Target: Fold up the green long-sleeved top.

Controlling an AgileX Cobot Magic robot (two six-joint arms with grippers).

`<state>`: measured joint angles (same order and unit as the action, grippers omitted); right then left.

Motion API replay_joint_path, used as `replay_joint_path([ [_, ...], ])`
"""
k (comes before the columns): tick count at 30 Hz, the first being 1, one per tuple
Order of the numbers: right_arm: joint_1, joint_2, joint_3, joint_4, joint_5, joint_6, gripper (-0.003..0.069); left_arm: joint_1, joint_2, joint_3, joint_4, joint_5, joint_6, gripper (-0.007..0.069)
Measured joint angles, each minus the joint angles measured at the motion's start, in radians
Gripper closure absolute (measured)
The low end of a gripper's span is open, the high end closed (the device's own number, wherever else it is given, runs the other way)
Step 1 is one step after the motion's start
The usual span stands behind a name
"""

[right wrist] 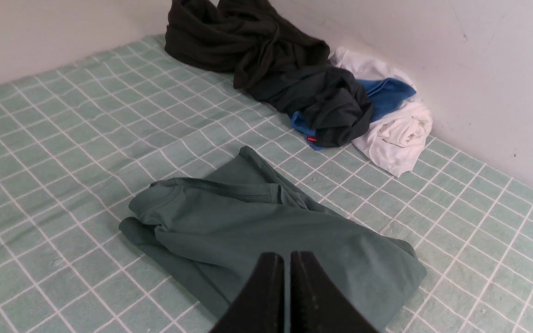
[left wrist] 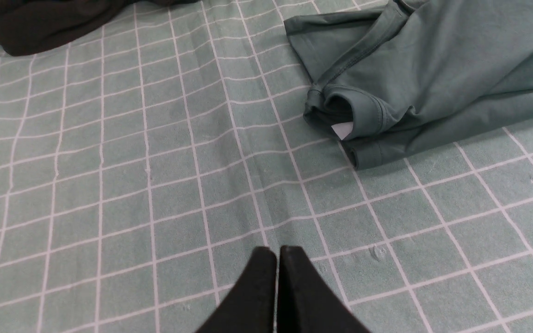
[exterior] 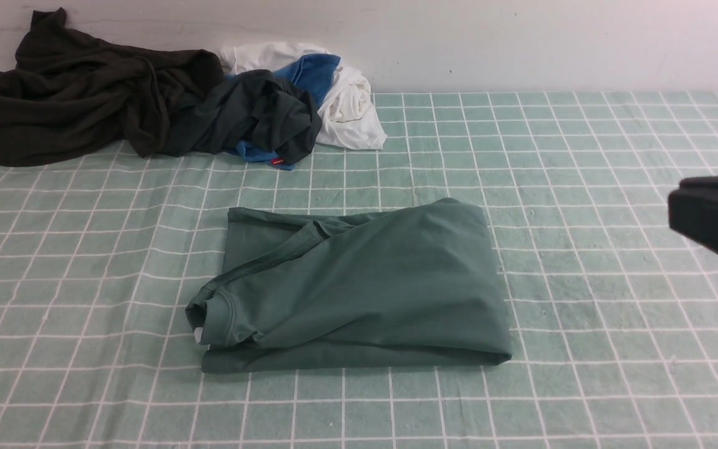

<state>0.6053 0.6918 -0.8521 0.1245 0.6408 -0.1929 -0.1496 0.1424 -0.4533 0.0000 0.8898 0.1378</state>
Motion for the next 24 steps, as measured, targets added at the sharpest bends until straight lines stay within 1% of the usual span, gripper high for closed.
replay_joint_path([
  [3, 0.000, -0.036, 0.034, -0.004, -0.009, 0.005, 0.0668, 0.000, 0.000, 0.002, 0.000, 0.000, 0.000, 0.0628],
  [7, 0.000, -0.048, 0.049, -0.004, 0.004, 0.007, 0.0670, 0.000, 0.000, 0.002, 0.000, 0.000, 0.000, 0.0628],
  [11, 0.000, -0.051, 0.051, -0.038, 0.031, 0.007, 0.0671, 0.000, 0.000, 0.004, 0.000, 0.000, 0.000, 0.0628],
  [14, 0.000, -0.053, 0.051, -0.040, 0.031, 0.007, 0.0671, 0.000, 0.000, 0.004, 0.000, 0.000, 0.000, 0.0628],
  [18, 0.000, -0.054, 0.051, -0.005, 0.029, 0.007, 0.0671, 0.000, 0.000, 0.004, 0.000, 0.000, 0.000, 0.0628],
  [20, 0.000, -0.054, 0.053, 0.033, 0.024, 0.007, 0.0671, 0.000, 0.000, 0.004, 0.000, 0.000, 0.000, 0.0628],
  [22, 0.000, -0.059, 0.086, 0.062, -0.037, 0.007, 0.0671, 0.000, 0.000, 0.004, 0.000, 0.000, 0.000, 0.0628],
  [23, 0.000, -0.059, 0.091, 0.062, -0.037, 0.007, 0.0671, 0.000, 0.000, 0.004, 0.000, 0.000, 0.000, 0.0628],
  [24, 0.000, -0.068, 0.117, 0.065, -0.079, 0.007, 0.0671, 0.000, 0.000, 0.004, 0.000, 0.000, 0.000, 0.0628],
])
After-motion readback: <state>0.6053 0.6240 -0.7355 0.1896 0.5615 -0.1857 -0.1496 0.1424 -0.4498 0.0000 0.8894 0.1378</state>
